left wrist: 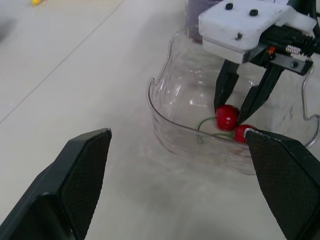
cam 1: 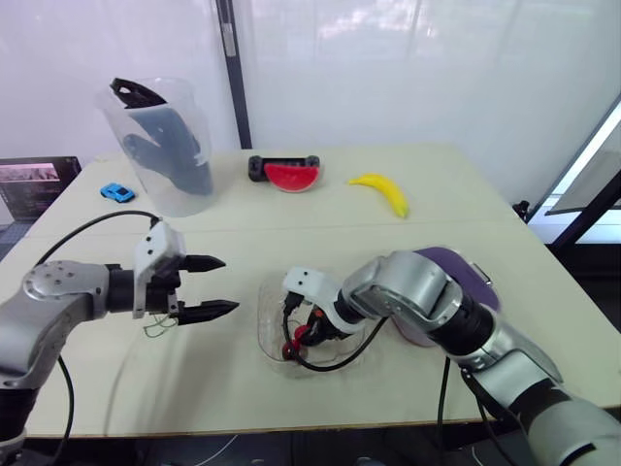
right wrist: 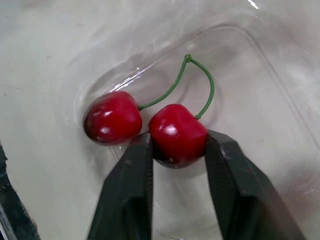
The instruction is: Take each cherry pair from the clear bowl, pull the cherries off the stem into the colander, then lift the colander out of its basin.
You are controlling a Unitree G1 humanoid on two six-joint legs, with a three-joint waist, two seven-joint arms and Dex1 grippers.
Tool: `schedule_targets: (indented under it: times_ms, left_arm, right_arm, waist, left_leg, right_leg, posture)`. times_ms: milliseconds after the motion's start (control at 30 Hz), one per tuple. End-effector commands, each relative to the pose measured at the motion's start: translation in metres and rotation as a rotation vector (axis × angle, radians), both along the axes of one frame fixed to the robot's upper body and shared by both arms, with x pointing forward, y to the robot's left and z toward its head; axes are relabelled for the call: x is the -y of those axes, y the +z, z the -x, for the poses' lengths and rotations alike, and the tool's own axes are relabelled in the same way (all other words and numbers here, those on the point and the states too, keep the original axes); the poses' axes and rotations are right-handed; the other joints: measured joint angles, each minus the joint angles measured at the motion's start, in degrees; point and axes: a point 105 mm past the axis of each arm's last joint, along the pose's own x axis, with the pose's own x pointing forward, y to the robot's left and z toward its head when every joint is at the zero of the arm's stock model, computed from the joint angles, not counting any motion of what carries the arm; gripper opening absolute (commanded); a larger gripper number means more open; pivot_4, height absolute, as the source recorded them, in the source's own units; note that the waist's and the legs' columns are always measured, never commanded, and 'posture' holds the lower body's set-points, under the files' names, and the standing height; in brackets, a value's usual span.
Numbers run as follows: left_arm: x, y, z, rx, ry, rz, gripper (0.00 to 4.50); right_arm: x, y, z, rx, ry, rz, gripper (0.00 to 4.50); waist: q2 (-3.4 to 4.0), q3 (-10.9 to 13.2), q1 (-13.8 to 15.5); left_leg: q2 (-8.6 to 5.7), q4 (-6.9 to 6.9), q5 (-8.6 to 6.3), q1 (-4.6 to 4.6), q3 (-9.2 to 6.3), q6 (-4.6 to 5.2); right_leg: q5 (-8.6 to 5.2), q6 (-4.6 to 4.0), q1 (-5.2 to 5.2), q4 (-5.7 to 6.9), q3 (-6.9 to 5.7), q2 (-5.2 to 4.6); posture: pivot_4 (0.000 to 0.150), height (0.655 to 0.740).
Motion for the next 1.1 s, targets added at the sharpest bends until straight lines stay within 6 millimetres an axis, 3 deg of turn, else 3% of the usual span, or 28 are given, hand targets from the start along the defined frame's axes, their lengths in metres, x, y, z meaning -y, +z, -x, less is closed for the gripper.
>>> schedule_targets:
  times_ms: [33,167,300,433,567,667,767,867,967,1100]
  left_arm:
    - [0.003,0.009,-0.001,0.04,-0.012,0.007,4.5]
    - [0.005,0.016,-0.004,0.04,-0.009,0.06,4.5]
    - [0.01,0.029,-0.006,0.039,-0.01,0.159,4.5]
    - [0.015,0.057,-0.01,0.049,-0.015,0.337,4.5]
    - [0.017,0.085,-0.024,0.121,0.019,0.478,4.5]
    - [0.019,0.101,-0.033,0.157,0.046,0.552,4.5]
    - [0.024,0.111,-0.038,0.16,0.033,0.599,4.5]
    - [0.032,0.111,-0.037,0.062,-0.042,0.602,4.5]
    - [0.035,0.114,-0.035,-0.043,-0.107,0.648,4.5]
    - [0.04,0.118,-0.031,-0.094,-0.167,0.665,4.5]
  right_arm:
    - [-0.002,0.011,0.003,0.035,0.036,-0.023,1.14]
    - [0.001,0.025,-0.001,0.106,0.066,-0.04,1.14]
    - [0.01,0.056,-0.002,0.179,0.107,-0.099,1.14]
    - [0.017,0.094,0.006,0.251,0.183,-0.224,1.14]
    - [0.022,0.156,0.005,0.586,0.298,-0.425,1.14]
    - [0.031,0.181,-0.008,0.806,0.258,-0.511,1.14]
    - [0.039,0.185,-0.017,0.931,0.292,-0.501,1.14]
    - [0.046,0.174,-0.028,1.022,0.279,-0.424,1.14]
    - [0.046,0.169,-0.029,1.045,0.286,-0.433,1.14]
    - [0.045,0.171,-0.028,1.226,0.325,-0.356,1.14]
  waist:
    - [0.0,0.0,0.0]
    - [0.0,0.0,0.03]
    - [0.0,0.0,0.12]
    - [-0.01,0.0,0.15]
    - [-0.03,-0.01,0.17]
    - [-0.07,-0.03,0.17]
    - [-0.08,-0.04,0.11]
    - [-0.08,-0.04,0.09]
    - [-0.07,-0.03,0.09]
    - [-0.07,-0.03,0.0]
  left_leg:
    - [0.0,0.0,0.0,0.0,0.0,0.0]
    - [0.0,0.0,0.0,0.0,0.0,0.0]
    - [-0.03,0.03,0.0,0.0,-0.01,0.0]
    - [-0.01,0.04,0.0,-0.01,-0.04,0.01]
    - [-0.02,0.06,-0.01,0.0,-0.02,0.01]
    - [-0.03,0.11,-0.01,0.0,-0.02,0.01]
    - [-0.04,0.12,0.0,0.0,0.0,0.0]
    - [-0.04,0.11,0.01,0.0,0.01,-0.01]
    - [-0.05,0.11,0.03,0.0,0.01,-0.05]
    - [-0.05,0.11,0.1,0.0,0.0,-0.18]
  right_leg:
    - [0.0,0.0,0.0,0.0,0.0,0.0]
    - [0.0,0.0,0.0,0.0,0.0,0.0]
    - [0.0,0.0,0.02,-0.01,0.0,-0.03]
    - [0.0,0.0,0.03,-0.01,-0.02,0.0]
    - [0.0,0.01,0.06,-0.01,-0.02,-0.01]
    - [0.0,0.01,0.09,0.0,-0.03,0.0]
    - [0.01,0.01,0.08,-0.01,-0.02,0.0]
    - [0.01,0.01,0.06,0.0,-0.01,-0.01]
    - [0.01,0.01,0.07,0.01,-0.01,-0.01]
    - [0.01,0.02,0.05,0.01,0.0,0.01]
  posture:
    - [0.15,0.74]
    - [0.15,0.74]
    - [0.15,0.74]
    - [0.15,0.74]
    - [0.15,0.74]
    - [0.15,0.74]
    - [0.15,0.74]
    - [0.15,0.74]
    - [0.15,0.74]
    - [0.15,0.74]
